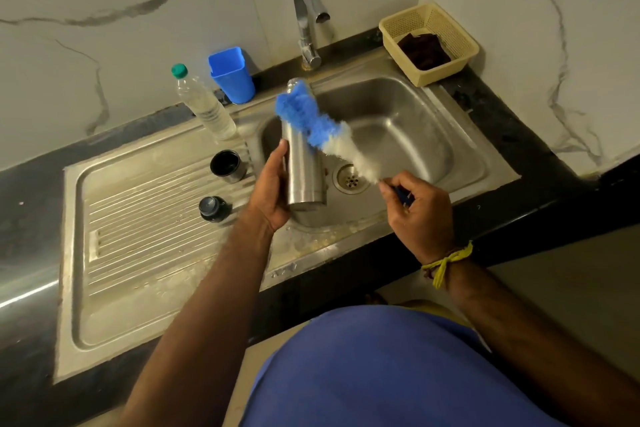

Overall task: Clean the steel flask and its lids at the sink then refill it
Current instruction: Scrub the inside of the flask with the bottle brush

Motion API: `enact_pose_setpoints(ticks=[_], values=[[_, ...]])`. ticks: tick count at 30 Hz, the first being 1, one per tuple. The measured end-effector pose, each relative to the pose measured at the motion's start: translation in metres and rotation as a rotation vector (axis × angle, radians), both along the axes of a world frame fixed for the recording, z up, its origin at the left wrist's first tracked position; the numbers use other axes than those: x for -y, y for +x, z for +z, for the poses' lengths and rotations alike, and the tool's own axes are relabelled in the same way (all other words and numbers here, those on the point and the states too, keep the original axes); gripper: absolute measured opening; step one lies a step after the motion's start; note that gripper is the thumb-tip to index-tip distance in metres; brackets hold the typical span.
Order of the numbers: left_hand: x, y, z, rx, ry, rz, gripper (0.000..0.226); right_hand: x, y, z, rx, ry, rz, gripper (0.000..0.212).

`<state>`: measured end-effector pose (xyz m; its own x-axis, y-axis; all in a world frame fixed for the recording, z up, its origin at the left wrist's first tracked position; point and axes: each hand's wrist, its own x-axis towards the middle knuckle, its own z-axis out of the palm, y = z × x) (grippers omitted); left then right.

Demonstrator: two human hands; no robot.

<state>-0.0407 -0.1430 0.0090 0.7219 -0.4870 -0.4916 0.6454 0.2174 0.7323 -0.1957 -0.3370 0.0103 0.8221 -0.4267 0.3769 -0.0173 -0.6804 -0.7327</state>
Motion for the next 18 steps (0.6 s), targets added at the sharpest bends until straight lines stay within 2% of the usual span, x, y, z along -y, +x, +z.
enact_pose_setpoints(ticks=[3, 5, 10, 14, 18], values=[[0.001, -0.009, -0.002, 0.071, 0.076, -0.027, 0.053, -0.004, 0.004, 0.000, -0.008, -0.069, 0.047, 0.012], [-0.001, -0.012, -0.004, 0.057, 0.104, -0.010, 0.055, -0.001, 0.007, 0.005, 0.009, -0.051, 0.005, 0.014], [-0.006, -0.023, -0.011, 0.050, 0.095, -0.018, 0.076, 0.004, 0.034, 0.011, 0.023, -0.039, -0.026, 0.019], [-0.011, -0.023, -0.016, 0.024, 0.041, 0.030, 0.070, 0.010, 0.025, 0.003, 0.009, -0.013, -0.052, 0.016], [-0.012, -0.017, -0.015, -0.009, 0.024, 0.044, 0.064, 0.003, 0.008, -0.009, -0.020, -0.030, 0.022, 0.015]])
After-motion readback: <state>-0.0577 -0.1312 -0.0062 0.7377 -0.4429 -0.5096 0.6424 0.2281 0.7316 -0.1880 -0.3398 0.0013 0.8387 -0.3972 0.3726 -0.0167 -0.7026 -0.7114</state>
